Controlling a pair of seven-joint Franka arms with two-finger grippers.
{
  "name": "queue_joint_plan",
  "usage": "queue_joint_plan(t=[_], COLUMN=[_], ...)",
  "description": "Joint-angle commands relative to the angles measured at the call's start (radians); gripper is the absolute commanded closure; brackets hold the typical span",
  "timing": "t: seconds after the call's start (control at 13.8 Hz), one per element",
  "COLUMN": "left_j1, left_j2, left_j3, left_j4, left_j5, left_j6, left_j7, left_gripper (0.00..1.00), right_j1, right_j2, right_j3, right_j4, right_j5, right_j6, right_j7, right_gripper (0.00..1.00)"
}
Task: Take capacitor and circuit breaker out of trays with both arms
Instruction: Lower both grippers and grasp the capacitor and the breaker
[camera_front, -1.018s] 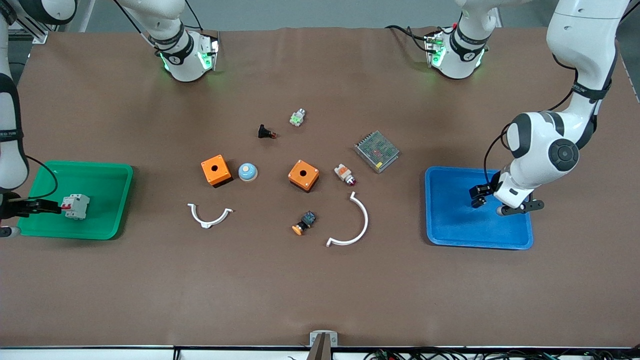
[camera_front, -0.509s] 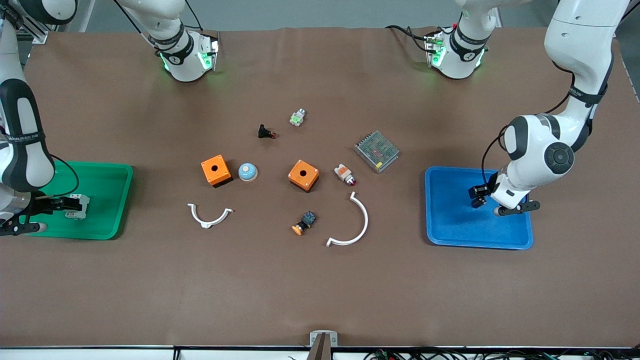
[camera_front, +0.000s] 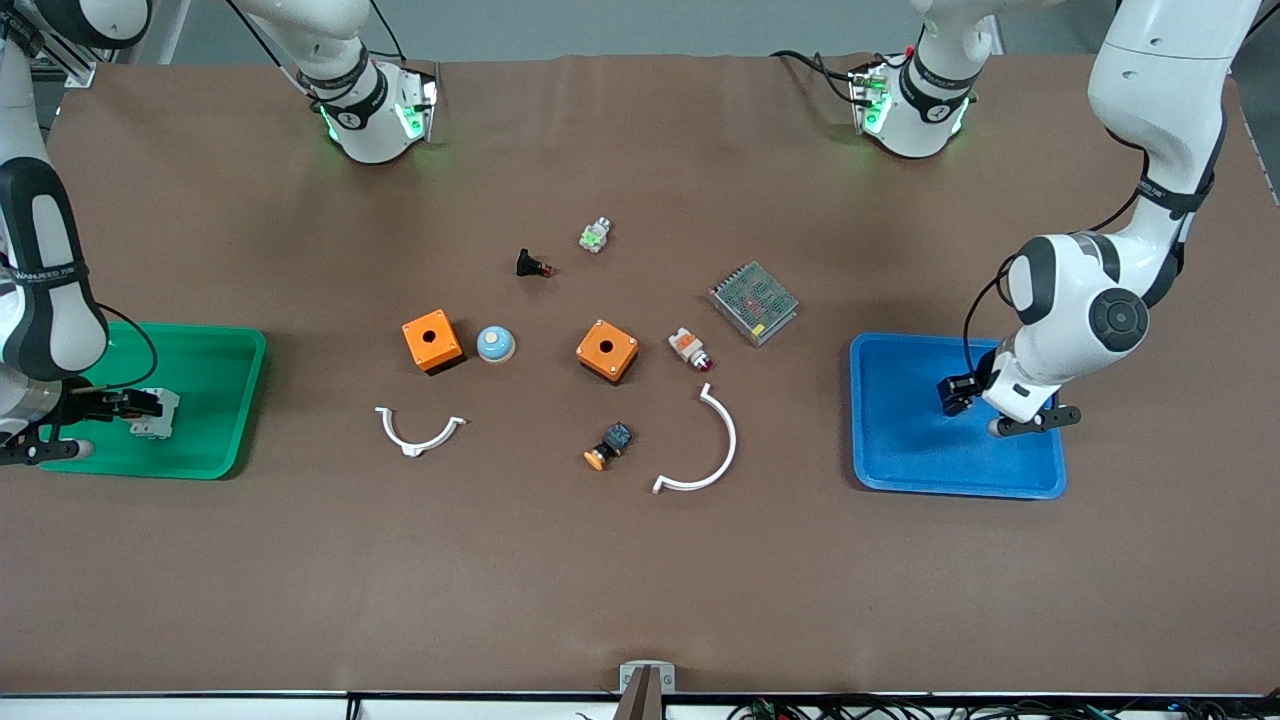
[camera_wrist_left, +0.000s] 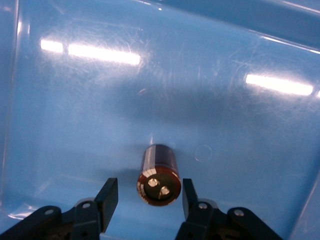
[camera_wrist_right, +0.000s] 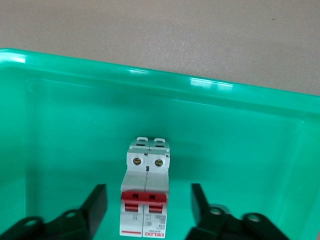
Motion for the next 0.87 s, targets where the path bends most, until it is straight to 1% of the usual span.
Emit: queue_joint_plan(t=[0.0, 0.15, 0.22, 0.36, 0.44, 0.51, 0.58, 0.65, 0.8], left_j1=[0.002, 0.002, 0.002, 0.002, 0.002, 0.002, 0.002, 0.001, -0.001], left_j2=[0.021, 0.021, 0.023, 0.023, 0.021, 0.02, 0.015, 0.012, -0.005], left_j3=[-0.003, -0.003, -0.003, -0.005, -0.003, -0.003, -0.005, -0.005, -0.006], left_j4=[0.019, 0.019, 0.019, 0.021, 0.021, 0.019, 0.019, 0.019, 0.022], left_j5=[0.014, 0.014, 0.014, 0.012, 0.012, 0.012, 0.012, 0.012, 0.014], left_j6=[0.013, 0.012, 0.012, 0.012, 0.012, 0.012, 0.012, 0.01, 0.007], left_j7=[-0.021, -0.021, -0.021, -0.021, -0.021, -0.021, -0.021, -0.021, -0.042], left_gripper=[0.4, 0.48, 0.49, 0.53, 0.59, 0.71, 0.9, 1.0, 1.0], right_j1=[-0.012, -0.011, -0.008, -0.006, -0.005, -0.003, -0.003, 0.0, 0.034], right_j2=[-0.018, -0.018, -0.02, -0.021, -0.023, -0.029, -0.043, -0.064, -0.127], right_j3=[0.012, 0.012, 0.012, 0.012, 0.012, 0.012, 0.015, 0.019, 0.017], right_j4=[-0.02, -0.018, -0.016, -0.012, -0.01, -0.009, -0.003, 0.011, 0.046], right_j5=[0.014, 0.014, 0.014, 0.012, 0.012, 0.012, 0.011, 0.011, 0.003], right_j6=[-0.001, -0.001, 0.0, 0.0, -0.001, -0.012, -0.05, -0.107, -0.237], right_j7=[-0.001, -0.001, -0.001, -0.001, -0.002, -0.004, -0.004, -0.001, -0.004], right_gripper=[0.42, 0.59, 0.66, 0.77, 0.78, 0.79, 0.79, 0.78, 0.77])
